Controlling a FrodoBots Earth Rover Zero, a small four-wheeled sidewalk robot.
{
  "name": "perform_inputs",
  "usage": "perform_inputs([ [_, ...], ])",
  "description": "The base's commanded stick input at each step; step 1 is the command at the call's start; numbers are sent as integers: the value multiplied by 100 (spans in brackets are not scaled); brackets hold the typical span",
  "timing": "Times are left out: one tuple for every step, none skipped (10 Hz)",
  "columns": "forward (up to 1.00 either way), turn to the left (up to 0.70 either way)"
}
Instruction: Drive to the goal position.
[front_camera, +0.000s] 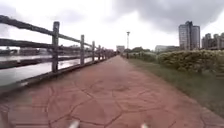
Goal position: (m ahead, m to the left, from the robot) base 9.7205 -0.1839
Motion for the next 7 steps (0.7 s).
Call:
perform_inputs([
  [70, 0],
  [70, 0],
  [70, 0],
  [70, 0],
  [70, 0],
  [70, 0],
  [70, 0],
])
